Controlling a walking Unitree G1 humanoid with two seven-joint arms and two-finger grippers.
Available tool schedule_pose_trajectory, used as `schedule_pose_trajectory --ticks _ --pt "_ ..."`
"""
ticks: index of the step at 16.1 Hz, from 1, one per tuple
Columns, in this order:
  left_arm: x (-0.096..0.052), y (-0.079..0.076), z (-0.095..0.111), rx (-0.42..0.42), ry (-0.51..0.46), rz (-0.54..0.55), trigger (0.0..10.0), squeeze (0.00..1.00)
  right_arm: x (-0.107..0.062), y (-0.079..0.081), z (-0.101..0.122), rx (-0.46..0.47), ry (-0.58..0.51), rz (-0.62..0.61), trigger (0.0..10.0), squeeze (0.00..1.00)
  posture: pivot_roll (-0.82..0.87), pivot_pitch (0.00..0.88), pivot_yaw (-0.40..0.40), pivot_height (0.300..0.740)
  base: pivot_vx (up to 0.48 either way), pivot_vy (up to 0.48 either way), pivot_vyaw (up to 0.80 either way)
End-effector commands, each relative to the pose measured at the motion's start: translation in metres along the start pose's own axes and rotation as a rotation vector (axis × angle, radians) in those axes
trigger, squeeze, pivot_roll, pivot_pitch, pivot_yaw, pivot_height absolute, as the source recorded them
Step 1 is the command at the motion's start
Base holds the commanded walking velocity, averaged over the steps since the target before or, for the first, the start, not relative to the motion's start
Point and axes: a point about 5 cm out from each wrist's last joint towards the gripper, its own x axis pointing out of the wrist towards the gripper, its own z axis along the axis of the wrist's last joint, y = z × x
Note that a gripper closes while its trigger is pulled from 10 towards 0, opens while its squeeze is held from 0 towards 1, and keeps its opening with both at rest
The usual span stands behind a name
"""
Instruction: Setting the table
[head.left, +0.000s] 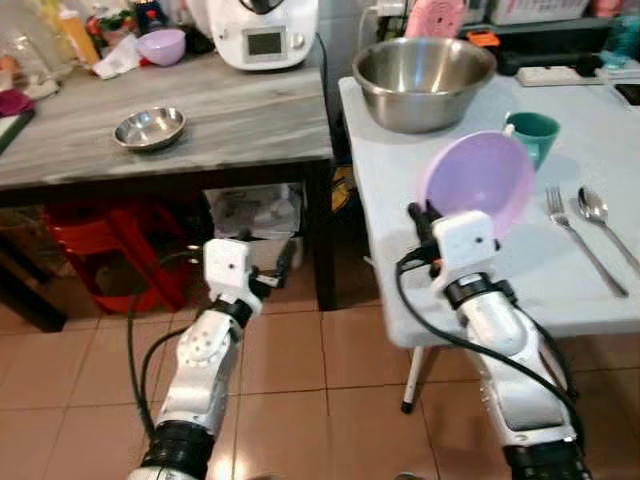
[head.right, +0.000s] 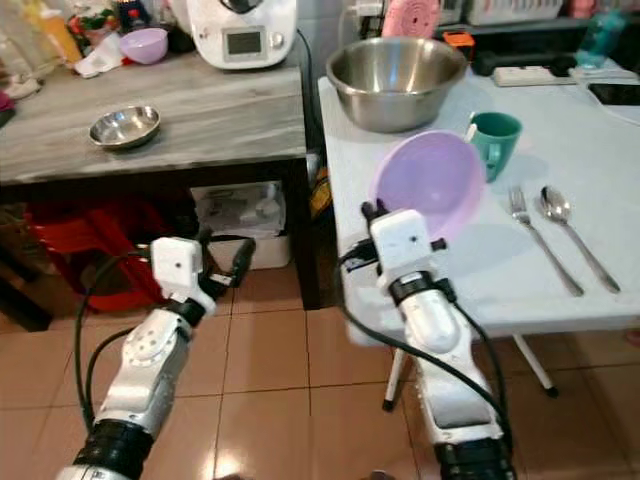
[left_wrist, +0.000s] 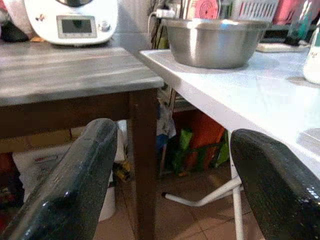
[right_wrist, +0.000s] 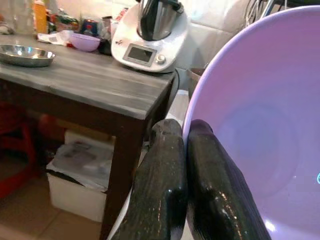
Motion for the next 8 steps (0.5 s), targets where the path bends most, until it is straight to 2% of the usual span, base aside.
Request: schedule_pose_trajectory --ticks 1,2,8 --pt "-0.0041 0.0121 0.0001 0.021 0.006 0.031 10.0 0.00 0.0035 0.0095 0.0072 0.006 -0.032 0.033 10.0 0.00 -0.17 0.081 0.071 0.740 0.000 0.401 0.44" --pt "-0.0041 0.0120 0.0000 0.022 0.006 0.031 10.0 0.00 0.0037 0.0094 0.0074 0.008 -0.034 0.031 10.0 0.00 -0.17 0.078 0.072 0.740 0.000 0.405 0.43" --pt "-0.0023 0.0115 0.0012 0.028 0.005 0.026 10.0 0.00 0.0036 0.0112 0.0073 0.007 -0.038 0.036 10.0 0.00 -0.16 0.068 0.072 0.740 0.000 0.419 0.00"
